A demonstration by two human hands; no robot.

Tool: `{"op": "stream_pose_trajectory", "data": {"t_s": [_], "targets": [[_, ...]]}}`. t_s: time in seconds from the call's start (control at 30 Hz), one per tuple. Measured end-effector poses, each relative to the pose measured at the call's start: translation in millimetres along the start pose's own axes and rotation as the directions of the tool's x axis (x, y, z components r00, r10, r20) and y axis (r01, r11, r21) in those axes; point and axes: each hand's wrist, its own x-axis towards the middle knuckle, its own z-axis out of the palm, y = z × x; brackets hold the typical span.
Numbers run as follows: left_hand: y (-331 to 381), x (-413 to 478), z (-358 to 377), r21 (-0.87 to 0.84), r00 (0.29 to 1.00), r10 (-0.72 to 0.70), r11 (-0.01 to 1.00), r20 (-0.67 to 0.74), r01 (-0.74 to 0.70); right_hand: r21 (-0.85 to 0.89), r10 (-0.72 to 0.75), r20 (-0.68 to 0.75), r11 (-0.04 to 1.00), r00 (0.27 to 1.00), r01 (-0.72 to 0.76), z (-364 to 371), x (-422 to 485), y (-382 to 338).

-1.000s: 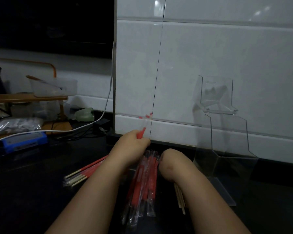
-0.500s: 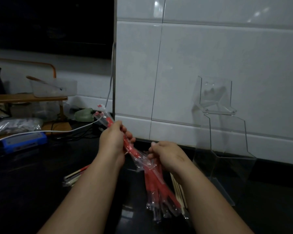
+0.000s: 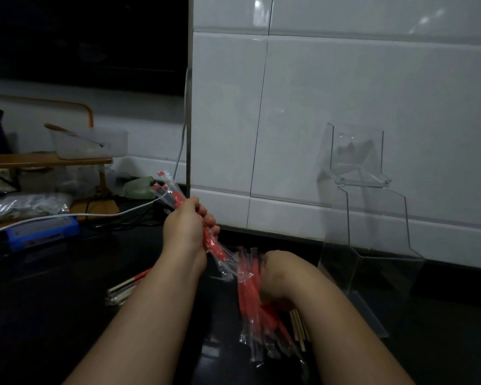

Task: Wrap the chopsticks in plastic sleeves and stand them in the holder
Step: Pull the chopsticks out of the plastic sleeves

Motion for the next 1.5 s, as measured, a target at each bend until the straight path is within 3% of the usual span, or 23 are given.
{"op": "stream_pose_trajectory", "data": {"t_s": [0.37,0.57,0.93,1.03,1.1,1.17,1.2,1.37,1.5], "targets": [[-0.3,-0.3,-1.2,-0.005,1.0,-0.013,1.0,0.004,0.013,0.263,-0.042,-0.073,0.963,0.996,0.06,-2.3,3.1,1.9],[-0.5,-1.6,-1.7,-0.001,1.0,-0.021,1.0,0.003,0.021,0.265,-0.068,-0.287,0.953,0.956,0.147,-0.3,6.8,4.4],[-0.2,0.7,0.3,-0.035,0.999,-0.039,0.999,0.003,0.039,0.282,-0.092,-0.22,0.947,0.971,0.154,1.2,5.0,4.3],[1.0,-1.9,2.7,-0.081,0.999,-0.032,0.996,0.002,0.032,0.414,-0.085,-0.341,0.88,0.936,0.231,-2.8,5.6,5.6],[1.2,-3.2,1.6,-0.032,0.999,-0.04,0.999,0.022,0.04,0.62,-0.066,-0.411,0.711,0.909,0.332,-6.9,5.1,3.6],[0.2,-2.3,0.7,0.022,0.998,-0.035,0.999,0.043,0.034,0.791,-0.092,-0.325,0.518,0.941,0.324,-10.7,-0.3,0.5],[-0.4,-1.6,0.7,0.033,0.998,-0.028,0.999,0.052,0.027,0.811,-0.137,-0.27,0.502,0.953,0.302,-11.4,-3.1,-0.9],[-1.6,-1.6,2.8,0.015,0.995,-0.047,0.999,0.087,0.045,0.81,-0.35,-0.169,0.484,0.921,0.332,-5.3,-10.2,-6.2],[-3.0,0.6,1.9,0.024,0.995,-0.049,0.999,0.088,0.047,0.695,-0.399,-0.169,0.6,0.901,0.396,-4.1,-10.2,-5.1]]}}
